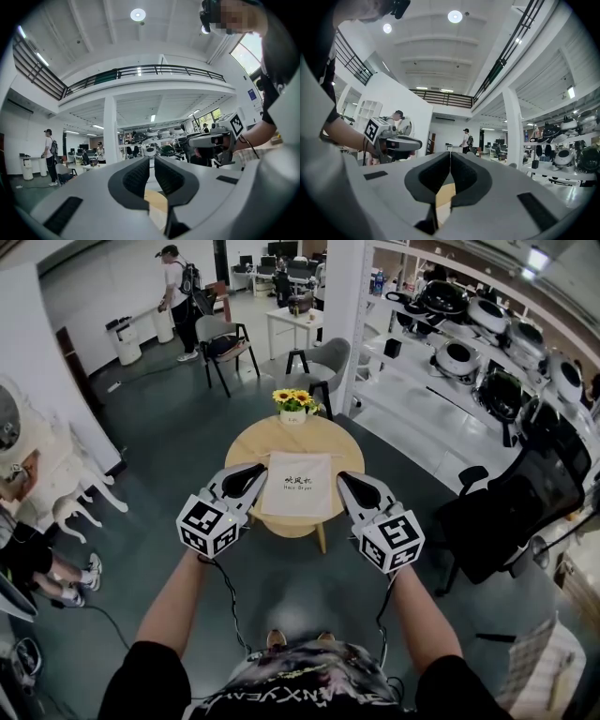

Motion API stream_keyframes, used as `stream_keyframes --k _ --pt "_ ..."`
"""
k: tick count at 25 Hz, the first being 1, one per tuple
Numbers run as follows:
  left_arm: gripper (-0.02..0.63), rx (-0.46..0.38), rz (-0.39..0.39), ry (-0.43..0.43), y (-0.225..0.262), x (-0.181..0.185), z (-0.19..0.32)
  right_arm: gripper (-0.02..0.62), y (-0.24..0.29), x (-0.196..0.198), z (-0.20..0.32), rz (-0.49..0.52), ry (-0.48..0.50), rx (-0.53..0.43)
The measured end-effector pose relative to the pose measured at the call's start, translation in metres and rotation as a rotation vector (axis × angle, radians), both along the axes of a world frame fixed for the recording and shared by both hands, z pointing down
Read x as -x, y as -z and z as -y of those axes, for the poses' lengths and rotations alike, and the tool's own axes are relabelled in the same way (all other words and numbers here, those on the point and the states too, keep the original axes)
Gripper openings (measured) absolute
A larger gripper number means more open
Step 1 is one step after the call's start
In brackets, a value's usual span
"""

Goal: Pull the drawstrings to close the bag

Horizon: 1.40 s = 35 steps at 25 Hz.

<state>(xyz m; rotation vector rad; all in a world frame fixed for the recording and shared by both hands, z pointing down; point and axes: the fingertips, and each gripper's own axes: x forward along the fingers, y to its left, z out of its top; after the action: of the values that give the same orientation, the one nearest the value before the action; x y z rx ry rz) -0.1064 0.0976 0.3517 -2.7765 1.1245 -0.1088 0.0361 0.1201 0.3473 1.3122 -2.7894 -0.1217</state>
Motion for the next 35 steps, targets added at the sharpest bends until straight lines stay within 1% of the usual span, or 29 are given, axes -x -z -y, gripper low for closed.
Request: stream_keyframes --k 7,15,18,21,25,31,35 --pt "0.074 0.001 0.008 -0.011 0.002 -0.002 0.000 0.021 0.003 0.002 0.000 0.006 0.013 0.002" --pt "0.130 0.001 0.017 -0.029 0.000 -0.005 -0.002 0.079 0.003 0.003 -0.003 0.016 0.036 0.006" --pt "0.156 0.001 0.021 -0.041 -0.001 -0.007 -0.005 0.111 0.002 0.002 -0.006 0.026 0.044 0.010" --pt "0.182 0.000 0.022 -0.052 -0.001 -0.008 -0.007 0.130 0.001 0.003 -0.008 0.028 0.048 0.014" --pt "0.231 0.004 0.025 -0.065 -0.002 -0.010 -0.007 0.170 0.001 0.003 -0.009 0.040 0.055 0.015" --pt "0.279 0.000 0.045 -0.076 -0.006 -0.013 -0.009 0.203 0.001 0.002 -0.011 0.058 0.066 0.016" --pt "0.339 -0.007 0.052 -0.075 -0.006 -0.013 -0.007 0.229 0.002 0.000 -0.011 0.062 0.068 0.017"
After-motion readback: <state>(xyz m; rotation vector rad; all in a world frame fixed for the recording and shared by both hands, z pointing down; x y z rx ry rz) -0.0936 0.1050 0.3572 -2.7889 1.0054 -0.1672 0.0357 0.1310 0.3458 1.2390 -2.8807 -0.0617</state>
